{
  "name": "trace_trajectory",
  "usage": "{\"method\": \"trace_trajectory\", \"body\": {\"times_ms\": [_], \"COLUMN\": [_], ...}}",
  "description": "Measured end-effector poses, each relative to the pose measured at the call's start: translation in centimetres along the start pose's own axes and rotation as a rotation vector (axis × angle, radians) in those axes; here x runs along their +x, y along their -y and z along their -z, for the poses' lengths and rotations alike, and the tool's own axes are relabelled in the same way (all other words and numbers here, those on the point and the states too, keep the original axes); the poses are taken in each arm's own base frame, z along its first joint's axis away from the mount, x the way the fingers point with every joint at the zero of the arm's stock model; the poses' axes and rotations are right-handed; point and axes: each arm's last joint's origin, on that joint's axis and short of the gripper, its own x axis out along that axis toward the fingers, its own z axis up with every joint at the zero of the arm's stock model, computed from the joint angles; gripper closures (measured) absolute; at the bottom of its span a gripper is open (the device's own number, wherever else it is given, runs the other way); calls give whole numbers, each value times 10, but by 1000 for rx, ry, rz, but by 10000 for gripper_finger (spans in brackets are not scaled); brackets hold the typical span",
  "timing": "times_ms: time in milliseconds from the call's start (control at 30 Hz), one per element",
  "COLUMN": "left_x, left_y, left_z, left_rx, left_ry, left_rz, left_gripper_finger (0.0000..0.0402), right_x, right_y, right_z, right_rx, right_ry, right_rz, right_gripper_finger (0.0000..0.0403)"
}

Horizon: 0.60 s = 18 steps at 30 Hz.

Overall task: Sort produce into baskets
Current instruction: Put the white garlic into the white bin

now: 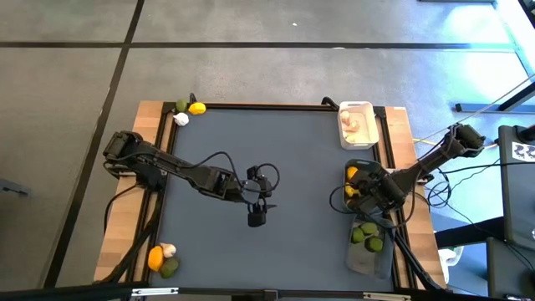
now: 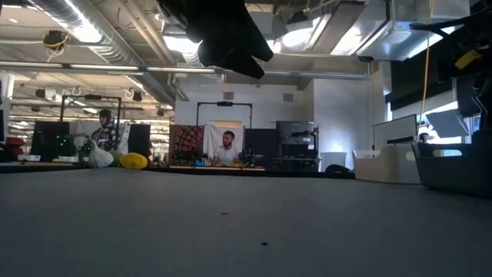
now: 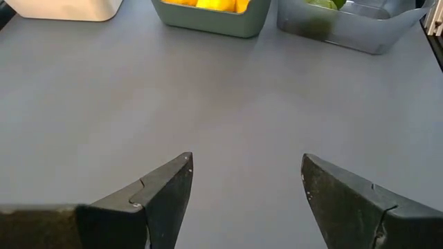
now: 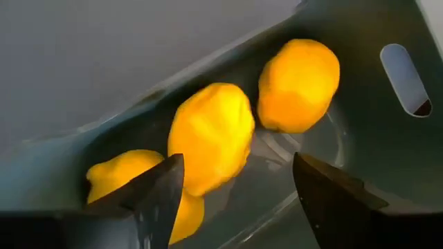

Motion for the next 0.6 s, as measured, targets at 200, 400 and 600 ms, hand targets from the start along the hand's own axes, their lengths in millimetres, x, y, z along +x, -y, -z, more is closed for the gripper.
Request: {"method": "trace_trajectory", "body": {"times_ms": [200, 400, 600], "left_x": [0, 0, -7], "left_y": [0, -1, 12], "left_z": [0, 0, -1], "left_rx": [0, 3, 50], "left_ry": [-1, -1, -18], "left_rz": [0, -2, 34], "left_gripper_finger": [137, 137, 137], "right_x": [-26, -50, -60], "right_y": [-10, -32, -62], "right_z": [-14, -34, -48], "right_rx": [-19, -106, -252], "right_ry": [96, 336, 576], "right_rz": [-85, -266, -453], "right_gripper_finger": [143, 145, 146]}}
